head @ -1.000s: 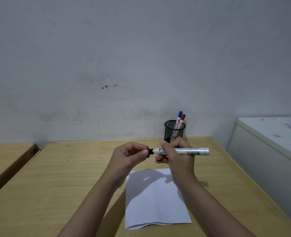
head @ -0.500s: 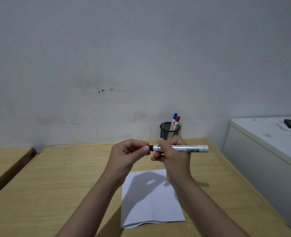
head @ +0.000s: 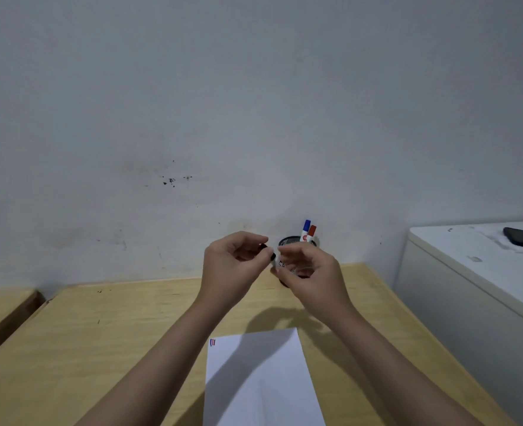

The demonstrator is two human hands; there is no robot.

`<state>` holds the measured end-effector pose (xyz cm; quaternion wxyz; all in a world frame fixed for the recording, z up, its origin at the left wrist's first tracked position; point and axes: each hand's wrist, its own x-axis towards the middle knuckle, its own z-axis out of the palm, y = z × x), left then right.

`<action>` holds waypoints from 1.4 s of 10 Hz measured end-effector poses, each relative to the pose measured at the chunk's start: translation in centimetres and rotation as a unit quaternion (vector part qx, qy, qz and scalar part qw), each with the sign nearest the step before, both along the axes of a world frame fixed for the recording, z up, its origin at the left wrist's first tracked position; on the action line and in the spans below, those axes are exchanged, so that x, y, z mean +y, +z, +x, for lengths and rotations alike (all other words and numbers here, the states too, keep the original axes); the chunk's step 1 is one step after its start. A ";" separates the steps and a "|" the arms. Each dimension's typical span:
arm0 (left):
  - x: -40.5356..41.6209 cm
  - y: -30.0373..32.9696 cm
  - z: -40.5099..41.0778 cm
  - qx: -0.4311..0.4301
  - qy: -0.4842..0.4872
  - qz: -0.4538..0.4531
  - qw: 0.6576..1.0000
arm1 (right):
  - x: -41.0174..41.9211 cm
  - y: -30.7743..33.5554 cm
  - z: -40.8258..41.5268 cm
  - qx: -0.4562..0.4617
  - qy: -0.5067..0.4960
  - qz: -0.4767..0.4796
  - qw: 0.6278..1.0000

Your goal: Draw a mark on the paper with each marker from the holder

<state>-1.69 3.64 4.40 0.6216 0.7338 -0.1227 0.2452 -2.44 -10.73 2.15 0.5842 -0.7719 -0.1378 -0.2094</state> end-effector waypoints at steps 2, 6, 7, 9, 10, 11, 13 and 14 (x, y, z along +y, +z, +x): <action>-2.5 -1.1 5.3 0.003 0.008 0.019 1.000 | -3.1 0.8 4.5 -0.107 -0.062 0.007 0.992; -6.1 -7.8 14.6 0.069 0.073 0.182 0.978 | -6.7 1.1 15.4 -0.065 -0.230 0.002 0.971; -6.3 -8.5 15.1 0.066 0.084 0.164 0.981 | -6.2 -0.9 16.5 -0.005 -0.219 -0.067 0.973; -6.1 -8.9 15.3 0.056 0.090 0.156 0.982 | -5.6 -4.0 17.6 0.081 -0.213 -0.130 0.965; -6.2 -8.6 15.0 0.073 0.084 0.165 0.980 | -5.3 -4.0 17.2 0.097 -0.217 -0.132 0.963; -5.9 -8.0 14.3 0.083 0.066 0.159 0.982 | -5.4 -3.0 16.1 0.104 -0.228 -0.128 0.959; -4.0 -4.4 9.4 0.033 0.054 0.138 0.988 | -5.3 2.7 10.8 0.004 -0.222 -0.059 0.973; -1.9 -3.4 4.1 -0.060 0.000 0.201 0.978 | -4.9 7.5 3.9 -0.223 -0.199 0.081 0.951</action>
